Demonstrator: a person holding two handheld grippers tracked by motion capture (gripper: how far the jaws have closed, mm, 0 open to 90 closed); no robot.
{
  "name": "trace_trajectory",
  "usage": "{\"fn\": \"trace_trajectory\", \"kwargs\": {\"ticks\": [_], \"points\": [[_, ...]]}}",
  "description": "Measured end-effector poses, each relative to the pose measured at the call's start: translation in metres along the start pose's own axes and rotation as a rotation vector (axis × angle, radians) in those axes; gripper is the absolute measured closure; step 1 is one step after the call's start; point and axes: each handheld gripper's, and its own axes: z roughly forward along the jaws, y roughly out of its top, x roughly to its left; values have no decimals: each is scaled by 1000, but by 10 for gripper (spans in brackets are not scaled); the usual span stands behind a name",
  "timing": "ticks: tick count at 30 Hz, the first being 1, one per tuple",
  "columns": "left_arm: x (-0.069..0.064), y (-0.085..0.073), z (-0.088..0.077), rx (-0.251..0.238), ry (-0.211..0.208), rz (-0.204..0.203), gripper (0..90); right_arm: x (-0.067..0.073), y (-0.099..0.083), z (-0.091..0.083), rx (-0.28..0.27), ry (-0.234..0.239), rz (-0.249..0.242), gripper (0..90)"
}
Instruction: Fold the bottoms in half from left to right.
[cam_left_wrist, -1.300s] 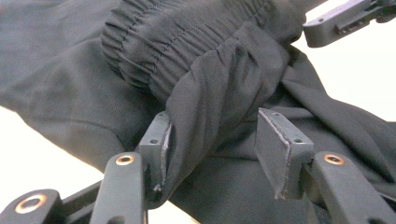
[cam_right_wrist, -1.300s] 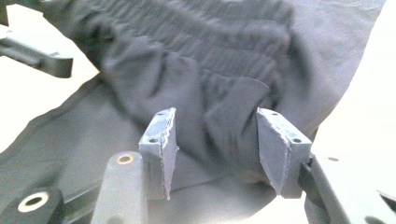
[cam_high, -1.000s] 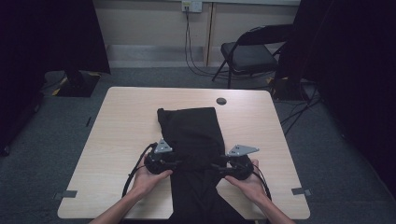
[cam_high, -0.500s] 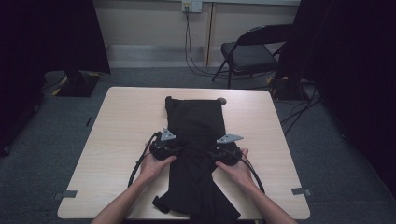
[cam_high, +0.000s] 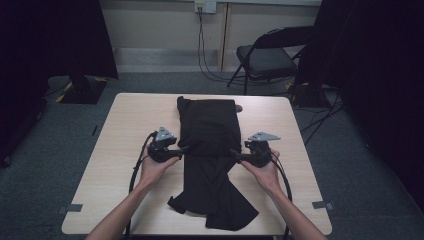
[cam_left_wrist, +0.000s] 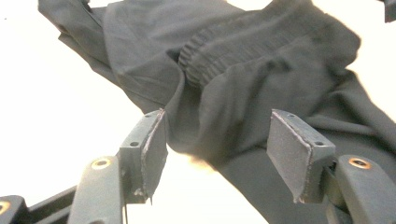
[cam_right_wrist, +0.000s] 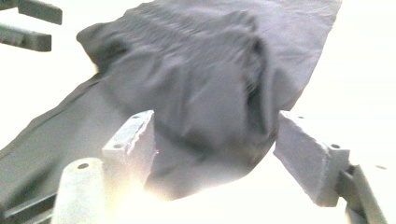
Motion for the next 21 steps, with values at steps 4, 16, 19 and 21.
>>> {"fn": "trace_trajectory", "kwargs": {"ticks": [4,16,19,21], "points": [[-27,-9,-28,35,-104,73,524,25,-16,-20,43,99,-57,420],[-93,-42,-32,155,-317,137,475,70,-56,-13,207,214,-196,406],[-99,-44,-21,170,-315,144,435,73,-58,-9,223,184,-232,423],[-102,-44,-19,176,-319,145,425,76,-60,-8,201,178,-255,519]]}}
